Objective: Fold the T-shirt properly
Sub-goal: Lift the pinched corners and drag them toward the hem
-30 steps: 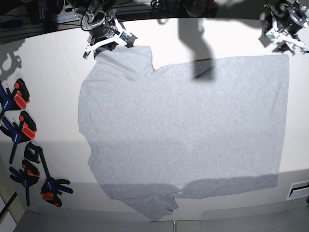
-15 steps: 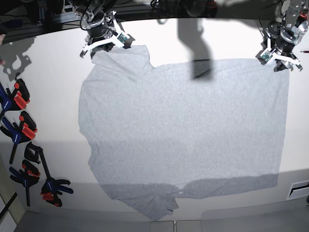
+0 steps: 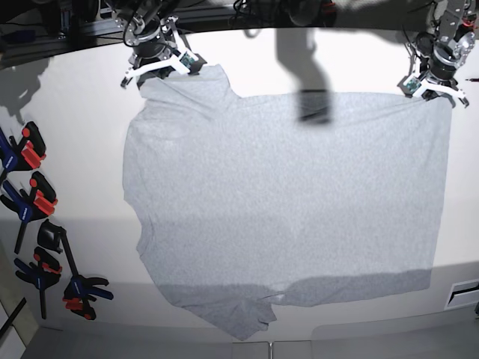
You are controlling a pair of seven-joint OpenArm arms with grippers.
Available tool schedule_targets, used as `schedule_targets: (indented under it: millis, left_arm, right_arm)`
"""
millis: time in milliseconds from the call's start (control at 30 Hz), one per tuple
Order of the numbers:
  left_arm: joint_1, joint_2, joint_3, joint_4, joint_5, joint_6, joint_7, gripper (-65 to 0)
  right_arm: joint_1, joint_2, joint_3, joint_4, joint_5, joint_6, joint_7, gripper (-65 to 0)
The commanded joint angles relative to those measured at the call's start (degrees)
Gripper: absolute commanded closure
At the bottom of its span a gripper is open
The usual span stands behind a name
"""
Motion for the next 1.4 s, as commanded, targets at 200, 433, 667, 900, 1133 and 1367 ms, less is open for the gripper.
schedule_targets:
  millis: [200, 433, 667, 900, 1133, 1367]
  left_arm:
    - [0.6, -0.5, 0.1, 6.5, -0.3, -1.6, 1.4, 0.0]
    - [-0.4, -0.7, 0.1, 7.9, 2.3, -1.5, 0.9, 0.0]
    - [-3.7, -0.7, 0.1, 7.9, 3.8, 9.0, 0.9, 0.0]
    - [-9.4, -0.7, 0.1, 7.9, 3.7, 9.5, 0.9, 0.0]
    - [-15.2, -1.0, 0.1, 7.9, -3.8, 9.5, 0.9, 0.0]
    - [-19.1, -1.0, 0.1, 7.7, -14.8, 9.5, -0.7, 0.0]
  right_arm:
    - [-0.4, 0.6, 0.0, 8.0, 0.4, -0.7, -1.3, 0.0]
    - [1.9, 0.6, 0.0, 12.7, 0.4, -1.6, -1.5, 0.0]
    - [9.9, 0.4, 0.0, 12.7, 0.5, -4.8, -0.8, 0.0]
    - [19.3, 0.3, 0.0, 12.2, 9.8, -4.9, -0.6, 0.0]
    - [28.3, -1.7, 0.0, 5.0, 10.1, -4.9, 1.4, 0.0]
    - [36.8, -7.0, 0.0, -4.9, 13.3, -4.6, 3.0, 0.0]
